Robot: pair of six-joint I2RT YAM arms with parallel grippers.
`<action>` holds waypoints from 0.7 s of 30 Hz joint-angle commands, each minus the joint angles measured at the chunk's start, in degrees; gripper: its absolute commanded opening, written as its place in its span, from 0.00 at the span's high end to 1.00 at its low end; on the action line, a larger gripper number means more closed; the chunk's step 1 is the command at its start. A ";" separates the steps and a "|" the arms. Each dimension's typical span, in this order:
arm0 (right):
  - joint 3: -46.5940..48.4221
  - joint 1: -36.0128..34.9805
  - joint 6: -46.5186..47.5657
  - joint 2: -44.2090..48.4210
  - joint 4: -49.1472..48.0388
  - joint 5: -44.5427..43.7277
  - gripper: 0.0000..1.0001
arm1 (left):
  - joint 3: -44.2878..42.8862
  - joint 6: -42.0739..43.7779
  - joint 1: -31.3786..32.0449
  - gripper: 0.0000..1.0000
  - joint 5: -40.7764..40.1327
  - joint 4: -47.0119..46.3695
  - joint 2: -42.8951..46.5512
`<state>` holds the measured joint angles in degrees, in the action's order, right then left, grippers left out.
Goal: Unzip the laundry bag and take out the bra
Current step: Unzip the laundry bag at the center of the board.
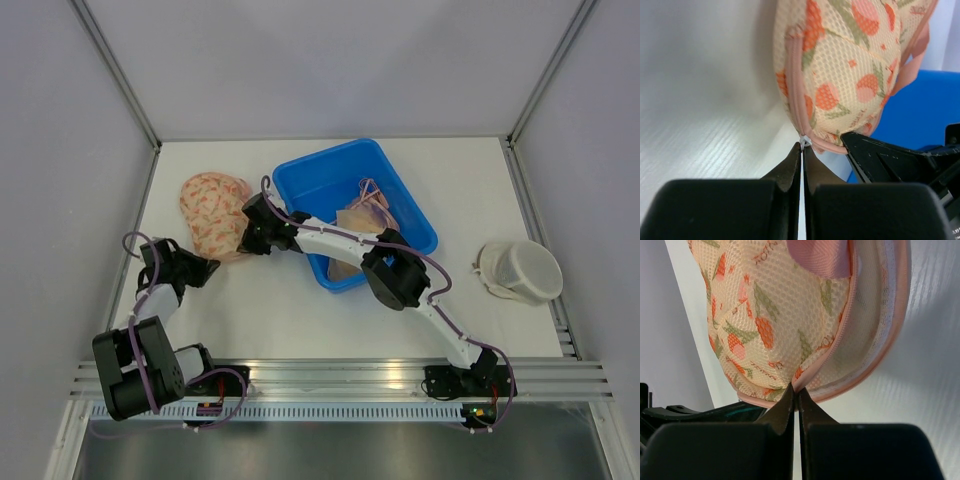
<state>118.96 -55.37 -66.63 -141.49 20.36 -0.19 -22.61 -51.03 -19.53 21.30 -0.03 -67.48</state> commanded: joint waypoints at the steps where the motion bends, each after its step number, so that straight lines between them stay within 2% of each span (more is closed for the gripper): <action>1: 1.28 1.85 6.42 1.13 1.35 0.01 0.99 | -3.31 2.42 -0.86 0.98 -7.85 6.17 -0.81; 9: 0.14 2.90 14.24 2.89 1.26 1.68 1.00 | -6.92 3.91 -2.79 0.98 -12.42 9.96 -3.26; 21: -6.10 3.34 17.76 7.02 0.38 -0.95 0.99 | -9.91 4.71 -5.52 0.98 -13.31 10.58 -9.24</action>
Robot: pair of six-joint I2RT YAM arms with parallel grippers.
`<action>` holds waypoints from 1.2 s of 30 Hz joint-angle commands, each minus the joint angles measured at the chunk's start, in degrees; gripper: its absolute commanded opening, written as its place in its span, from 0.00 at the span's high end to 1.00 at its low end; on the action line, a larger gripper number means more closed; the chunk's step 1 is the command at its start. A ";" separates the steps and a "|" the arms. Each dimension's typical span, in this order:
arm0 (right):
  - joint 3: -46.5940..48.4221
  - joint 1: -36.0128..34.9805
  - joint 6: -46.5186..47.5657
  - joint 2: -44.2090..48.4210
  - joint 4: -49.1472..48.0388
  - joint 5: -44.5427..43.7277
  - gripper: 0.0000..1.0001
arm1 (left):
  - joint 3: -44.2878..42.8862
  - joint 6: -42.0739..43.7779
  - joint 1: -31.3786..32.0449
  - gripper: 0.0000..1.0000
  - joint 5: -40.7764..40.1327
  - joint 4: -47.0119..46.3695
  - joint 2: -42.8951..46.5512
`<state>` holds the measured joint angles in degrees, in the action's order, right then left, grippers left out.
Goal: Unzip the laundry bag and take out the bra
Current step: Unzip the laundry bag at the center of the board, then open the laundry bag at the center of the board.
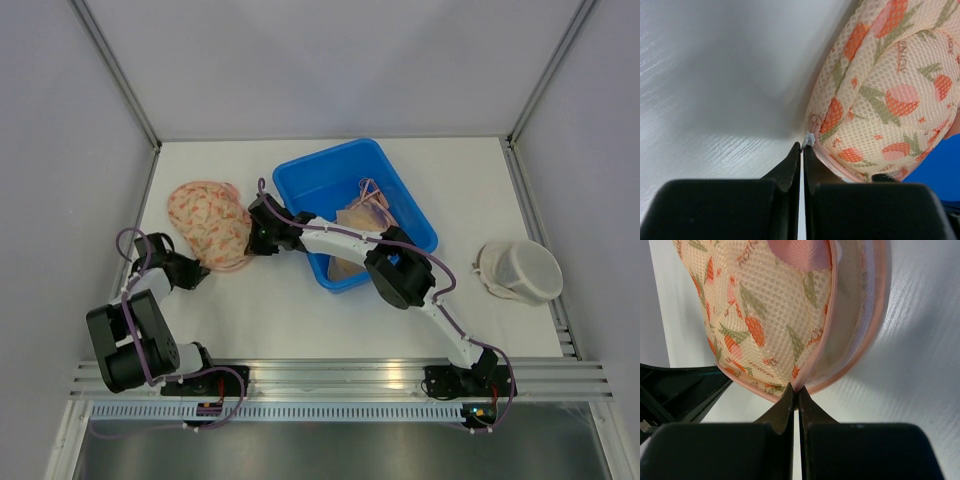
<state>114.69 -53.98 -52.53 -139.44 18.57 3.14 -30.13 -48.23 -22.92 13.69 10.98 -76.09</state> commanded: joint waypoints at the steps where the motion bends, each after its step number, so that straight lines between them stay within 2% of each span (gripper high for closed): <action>1: -2.10 1.94 4.10 5.31 2.00 -4.19 1.00 | -2.56 1.73 -2.22 0.98 -5.52 -0.61 -0.63; 7: -4.47 1.94 4.81 7.33 1.48 -5.25 1.00 | -5.02 1.64 -2.31 0.98 -3.41 -1.14 -3.00; 14: -5.88 1.94 6.83 9.27 2.35 -7.62 1.00 | -10.20 4.45 -2.92 0.98 -5.69 4.31 -5.20; 20: -7.11 1.68 7.10 10.50 0.33 -5.16 1.00 | -14.15 7.00 -3.01 0.98 -5.08 7.99 -7.84; 23: -8.96 1.68 6.04 10.94 -1.16 -4.28 0.99 | -15.57 7.18 -3.01 0.89 -4.64 9.76 -8.28; 24: -9.74 1.59 5.34 11.11 -1.43 -4.19 0.99 | -15.66 7.10 -2.92 0.82 -4.73 10.11 -7.50; 27: -10.19 1.68 4.37 11.29 -2.74 -4.02 0.99 | -16.10 7.36 -2.92 0.72 -6.66 11.16 -6.09; 31: -10.10 1.59 4.19 11.29 -3.71 -3.40 1.00 | -18.03 8.24 -3.01 0.70 -9.04 13.53 -4.42; 36: -12.38 1.33 3.75 11.82 -6.44 -0.94 0.99 | -18.12 9.29 -2.66 0.66 -3.51 11.17 -3.62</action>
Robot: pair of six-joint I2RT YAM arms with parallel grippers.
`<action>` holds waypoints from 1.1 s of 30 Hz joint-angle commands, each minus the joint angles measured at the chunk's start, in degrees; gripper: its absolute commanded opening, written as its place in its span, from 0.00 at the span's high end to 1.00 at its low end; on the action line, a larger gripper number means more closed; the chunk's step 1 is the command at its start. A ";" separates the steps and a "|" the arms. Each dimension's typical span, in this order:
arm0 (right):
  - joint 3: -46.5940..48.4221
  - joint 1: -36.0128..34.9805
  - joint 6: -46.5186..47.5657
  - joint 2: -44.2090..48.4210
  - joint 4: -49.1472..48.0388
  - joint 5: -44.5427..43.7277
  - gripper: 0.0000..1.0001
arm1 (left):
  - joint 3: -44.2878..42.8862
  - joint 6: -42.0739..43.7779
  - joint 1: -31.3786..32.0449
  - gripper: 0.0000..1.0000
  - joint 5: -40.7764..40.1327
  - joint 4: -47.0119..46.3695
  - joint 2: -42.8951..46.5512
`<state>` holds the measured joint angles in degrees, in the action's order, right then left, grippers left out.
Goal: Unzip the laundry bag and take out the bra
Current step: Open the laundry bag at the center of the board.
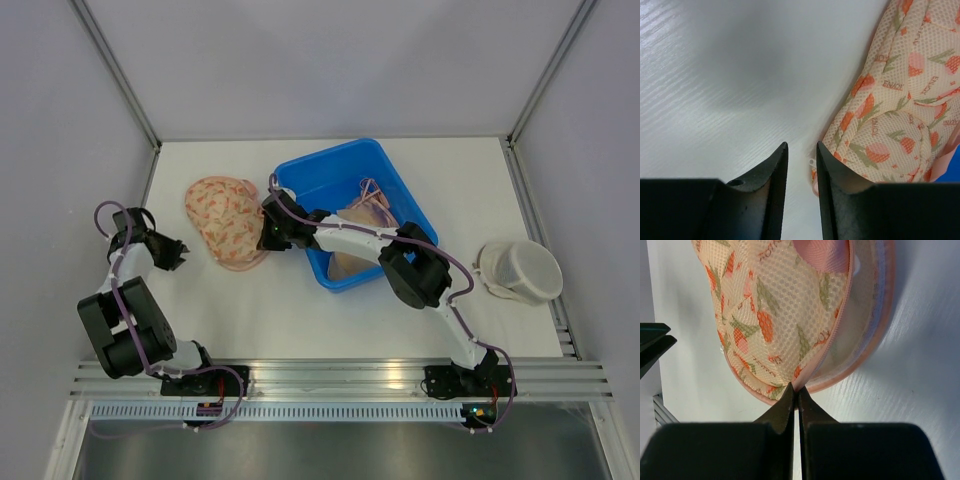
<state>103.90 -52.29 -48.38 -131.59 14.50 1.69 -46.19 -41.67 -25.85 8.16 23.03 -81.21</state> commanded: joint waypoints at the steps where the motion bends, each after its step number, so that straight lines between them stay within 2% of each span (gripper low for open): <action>1: -1.94 -0.35 -0.22 4.58 -3.16 0.59 1.00 | -2.32 2.91 0.44 0.65 2.55 -1.05 1.23; 6: -4.57 -0.53 4.86 7.13 -6.41 2.78 0.98 | -3.46 4.58 2.73 0.61 7.12 -2.89 -1.57; 11: -2.66 -1.49 13.29 8.54 -7.47 3.05 1.00 | -10.22 7.12 6.76 0.56 12.57 -0.71 -7.11; 19: 0.95 -2.64 22.18 7.84 -5.72 0.51 1.00 | -23.05 10.99 12.66 0.52 12.48 6.85 -12.92; 25: 5.00 -4.92 29.12 6.09 -2.99 -1.34 1.00 | -27.88 11.08 16.79 0.49 14.25 9.31 -14.24; 33: 7.55 -7.38 32.21 3.89 -0.97 -4.24 1.00 | -32.20 11.26 20.48 0.50 18.37 11.95 -18.72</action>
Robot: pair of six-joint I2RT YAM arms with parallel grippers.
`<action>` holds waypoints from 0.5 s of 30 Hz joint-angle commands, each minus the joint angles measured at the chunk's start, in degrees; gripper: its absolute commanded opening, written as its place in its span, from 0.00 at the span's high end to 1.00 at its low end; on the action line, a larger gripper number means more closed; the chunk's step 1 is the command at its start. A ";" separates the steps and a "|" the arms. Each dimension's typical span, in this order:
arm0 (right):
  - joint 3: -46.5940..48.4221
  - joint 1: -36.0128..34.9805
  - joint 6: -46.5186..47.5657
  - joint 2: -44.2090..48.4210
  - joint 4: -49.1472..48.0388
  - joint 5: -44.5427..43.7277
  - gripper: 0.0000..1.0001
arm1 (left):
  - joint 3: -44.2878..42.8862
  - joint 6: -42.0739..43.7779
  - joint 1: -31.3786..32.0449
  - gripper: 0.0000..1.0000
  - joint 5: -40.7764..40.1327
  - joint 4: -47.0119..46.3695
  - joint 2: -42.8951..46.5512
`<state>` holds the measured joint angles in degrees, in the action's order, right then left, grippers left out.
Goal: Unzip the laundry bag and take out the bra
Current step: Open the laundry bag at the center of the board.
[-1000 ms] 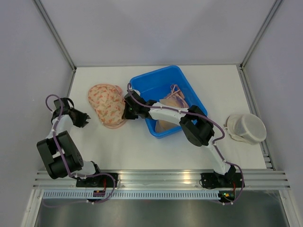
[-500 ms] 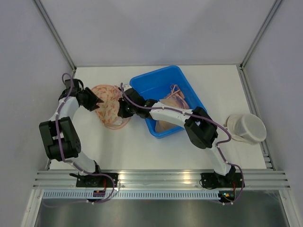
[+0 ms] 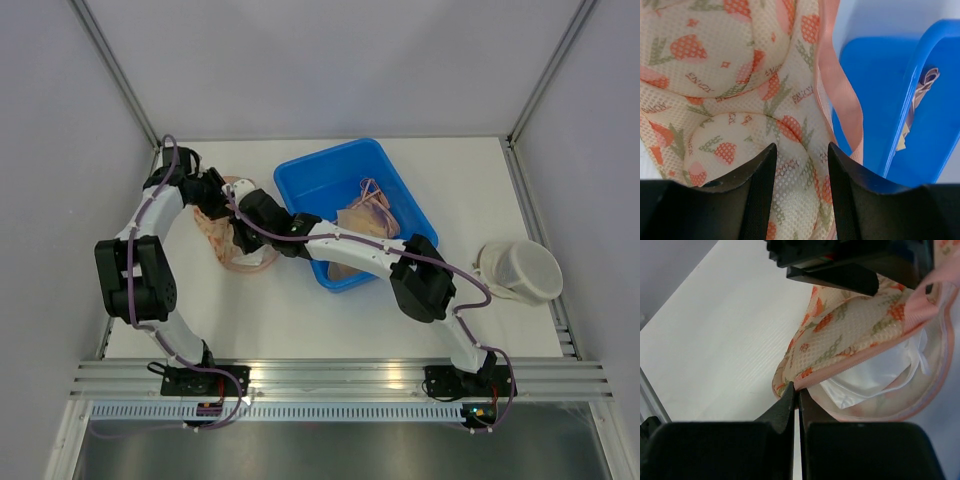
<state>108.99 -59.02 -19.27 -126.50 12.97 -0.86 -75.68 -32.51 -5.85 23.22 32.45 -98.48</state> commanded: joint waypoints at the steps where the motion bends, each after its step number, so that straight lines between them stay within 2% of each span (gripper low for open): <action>1: 2.46 -0.65 3.10 -1.30 0.65 -1.60 1.00 | -2.81 2.02 0.75 0.50 4.63 2.71 -1.72; 9: 2.81 -1.00 3.45 -1.82 1.44 -1.51 1.00 | -4.56 1.92 1.10 0.48 3.14 3.68 1.26; 15: 2.11 -1.00 3.71 -1.30 1.35 -1.60 1.00 | -6.23 5.96 1.28 0.46 5.60 4.82 2.68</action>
<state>109.56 -59.83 -17.02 -127.72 15.09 -1.43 -79.20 -30.68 -4.99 26.24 36.34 -98.89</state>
